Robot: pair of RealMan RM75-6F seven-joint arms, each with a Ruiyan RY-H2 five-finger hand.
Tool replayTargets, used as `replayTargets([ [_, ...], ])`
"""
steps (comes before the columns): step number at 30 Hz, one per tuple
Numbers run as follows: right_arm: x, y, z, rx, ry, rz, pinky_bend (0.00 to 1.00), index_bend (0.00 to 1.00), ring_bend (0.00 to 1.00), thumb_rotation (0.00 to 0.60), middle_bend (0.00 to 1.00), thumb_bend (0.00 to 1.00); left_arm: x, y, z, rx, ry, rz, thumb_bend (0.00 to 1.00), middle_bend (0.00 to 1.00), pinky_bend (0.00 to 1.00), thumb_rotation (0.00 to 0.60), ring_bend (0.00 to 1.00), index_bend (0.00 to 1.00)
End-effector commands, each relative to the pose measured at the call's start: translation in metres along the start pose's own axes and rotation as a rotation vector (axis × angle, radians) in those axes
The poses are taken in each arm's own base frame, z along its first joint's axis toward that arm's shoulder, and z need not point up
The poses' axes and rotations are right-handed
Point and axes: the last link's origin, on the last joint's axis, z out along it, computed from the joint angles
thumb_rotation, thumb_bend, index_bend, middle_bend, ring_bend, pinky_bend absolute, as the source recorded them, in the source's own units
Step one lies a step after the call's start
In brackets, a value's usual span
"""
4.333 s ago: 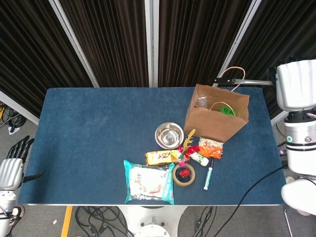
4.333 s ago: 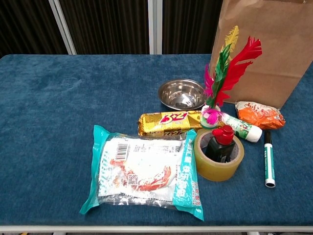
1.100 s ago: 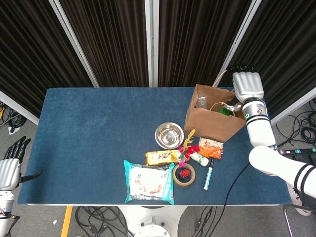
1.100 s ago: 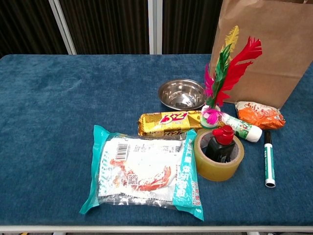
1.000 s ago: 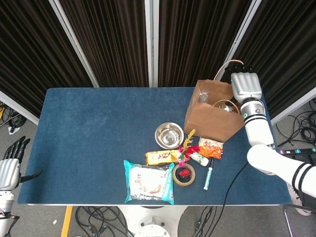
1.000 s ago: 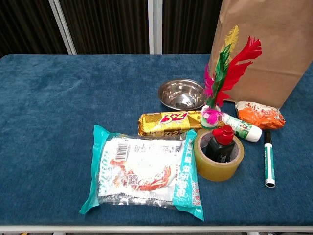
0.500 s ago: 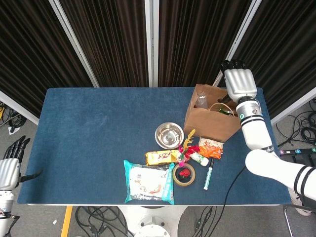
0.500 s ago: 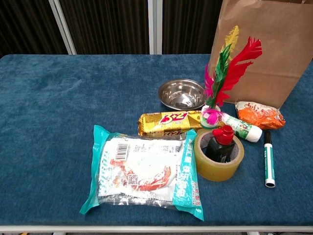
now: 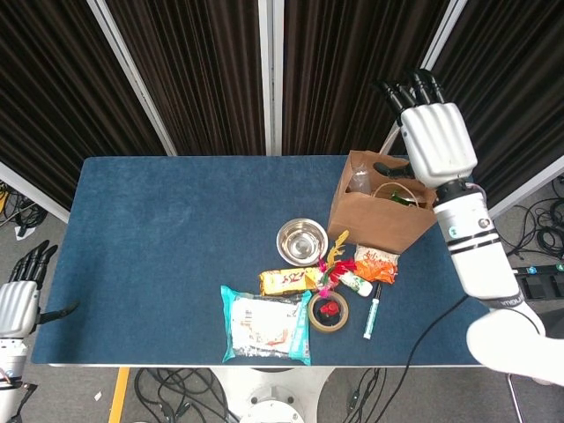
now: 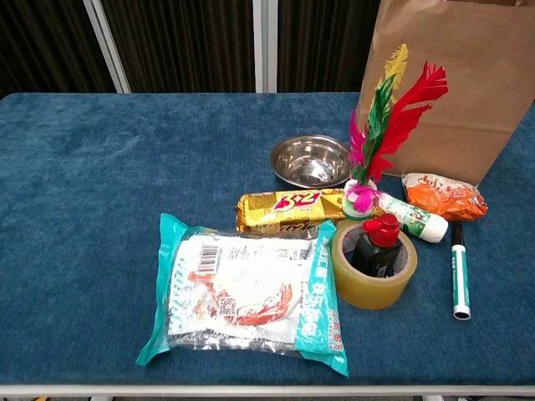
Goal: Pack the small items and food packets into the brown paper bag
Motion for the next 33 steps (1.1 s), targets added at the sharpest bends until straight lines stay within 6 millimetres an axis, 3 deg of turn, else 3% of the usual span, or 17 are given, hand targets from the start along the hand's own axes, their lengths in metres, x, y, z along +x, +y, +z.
replayTargets([
  [1,0.004,-0.012,-0.049,0.109,-0.019,-0.01,0.01,0.17,0.05,0.6,0.21,0.0,0.001,0.002,0.001,-0.004,0.005,0.002,0.14,0.06,0.12,0.6,0.0,0.08],
  [5,-0.026,-0.002,-0.095,0.139,-0.151,-0.068,0.09,0.19,0.09,0.6,0.22,0.0,0.0,0.004,0.0,-0.006,0.005,0.003,0.13,0.06,0.12,0.6,0.0,0.08],
  [9,-0.069,0.016,-0.14,0.115,-0.306,-0.048,0.15,0.2,0.13,0.6,0.24,0.0,-0.001,0.005,0.0,-0.008,0.003,0.006,0.14,0.06,0.12,0.6,0.0,0.08],
  [13,-0.114,0.035,-0.167,0.08,-0.403,-0.016,0.16,0.21,0.13,0.6,0.25,0.0,-0.002,0.006,0.0,-0.01,0.001,0.01,0.14,0.06,0.12,0.6,0.0,0.08],
  [18,-0.168,0.054,-0.177,0.036,-0.434,0.002,0.17,0.22,0.13,0.6,0.25,0.0,-0.003,0.005,0.0,-0.004,0.004,0.016,0.14,0.06,0.12,0.6,0.0,0.08],
  [24,-0.229,0.065,-0.174,-0.018,-0.46,0.049,0.17,0.22,0.14,0.6,0.25,0.0,-0.001,0.0,-0.001,0.011,0.017,0.023,0.14,0.06,0.12,0.6,0.0,0.08],
  [33,-0.28,0.084,-0.172,-0.144,-0.458,0.056,0.17,0.22,0.14,0.6,0.25,0.0,0.001,-0.009,-0.005,0.03,0.02,0.025,0.14,0.06,0.12,0.6,0.0,0.08],
])
